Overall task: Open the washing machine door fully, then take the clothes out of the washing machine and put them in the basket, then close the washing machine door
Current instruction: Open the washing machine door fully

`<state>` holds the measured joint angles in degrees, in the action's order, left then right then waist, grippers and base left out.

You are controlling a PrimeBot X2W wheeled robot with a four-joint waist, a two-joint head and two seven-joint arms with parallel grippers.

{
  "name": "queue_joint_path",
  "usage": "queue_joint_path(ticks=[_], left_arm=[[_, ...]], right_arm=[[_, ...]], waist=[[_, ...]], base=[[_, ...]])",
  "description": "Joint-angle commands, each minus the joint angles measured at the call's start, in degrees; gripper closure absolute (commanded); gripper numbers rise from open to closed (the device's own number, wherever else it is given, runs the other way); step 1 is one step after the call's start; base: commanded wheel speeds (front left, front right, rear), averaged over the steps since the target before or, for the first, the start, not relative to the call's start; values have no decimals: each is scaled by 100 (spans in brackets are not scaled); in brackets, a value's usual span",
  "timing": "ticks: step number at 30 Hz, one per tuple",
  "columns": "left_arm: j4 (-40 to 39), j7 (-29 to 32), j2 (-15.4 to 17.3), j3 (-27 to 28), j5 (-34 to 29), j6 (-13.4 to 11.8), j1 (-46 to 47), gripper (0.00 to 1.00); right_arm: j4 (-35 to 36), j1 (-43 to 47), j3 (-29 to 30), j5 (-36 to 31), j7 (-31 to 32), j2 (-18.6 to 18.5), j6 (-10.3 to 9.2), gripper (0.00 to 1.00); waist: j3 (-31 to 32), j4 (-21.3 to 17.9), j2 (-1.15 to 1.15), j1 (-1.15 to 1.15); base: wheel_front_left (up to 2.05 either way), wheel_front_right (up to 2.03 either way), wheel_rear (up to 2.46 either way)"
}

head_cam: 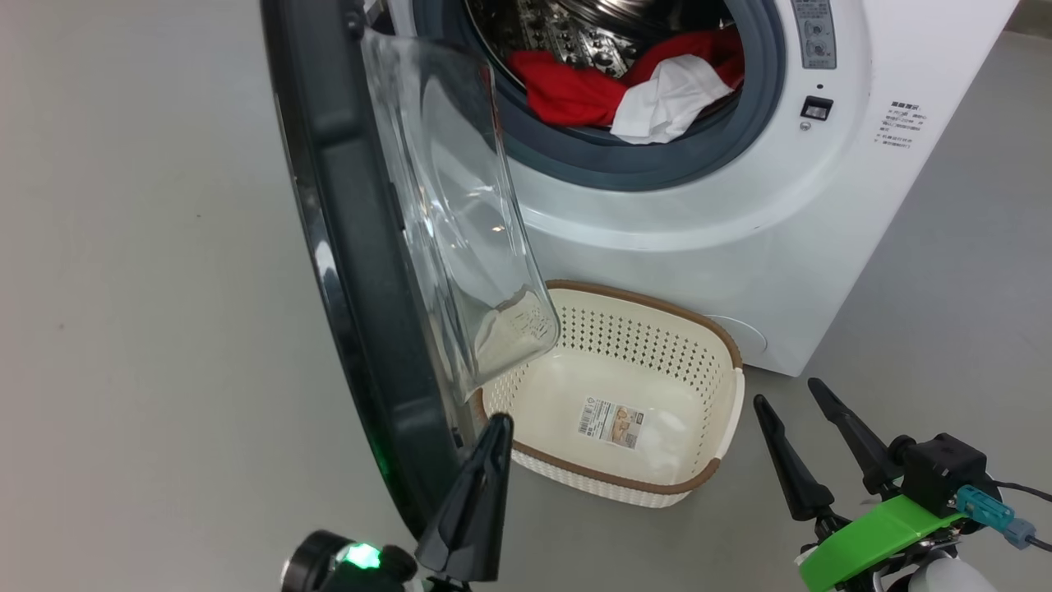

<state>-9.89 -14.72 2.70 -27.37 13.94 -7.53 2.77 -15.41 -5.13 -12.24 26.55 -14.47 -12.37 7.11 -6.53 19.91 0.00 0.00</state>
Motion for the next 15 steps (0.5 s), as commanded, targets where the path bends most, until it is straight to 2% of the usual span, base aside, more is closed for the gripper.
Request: queue_joint_path(ticks=[1,7,15], left_arm=[[16,-28,18,129,96,9,147,100],[746,-28,18,181,300,-23,237,100],[1013,-28,18,538,358,-162,239,100]], right_arm=[[157,-129,-133,-33,-52,-30,37,0],[172,-130,-122,-32,-52,-33,37,0],[192,-95,-75,-36,-52,1,37,0]], waist=[[-13,-13,0,0],[-45,-23,0,0],[5,34,0,0]], base=[[0,0,0],[0,0,0],[0,0,0]])
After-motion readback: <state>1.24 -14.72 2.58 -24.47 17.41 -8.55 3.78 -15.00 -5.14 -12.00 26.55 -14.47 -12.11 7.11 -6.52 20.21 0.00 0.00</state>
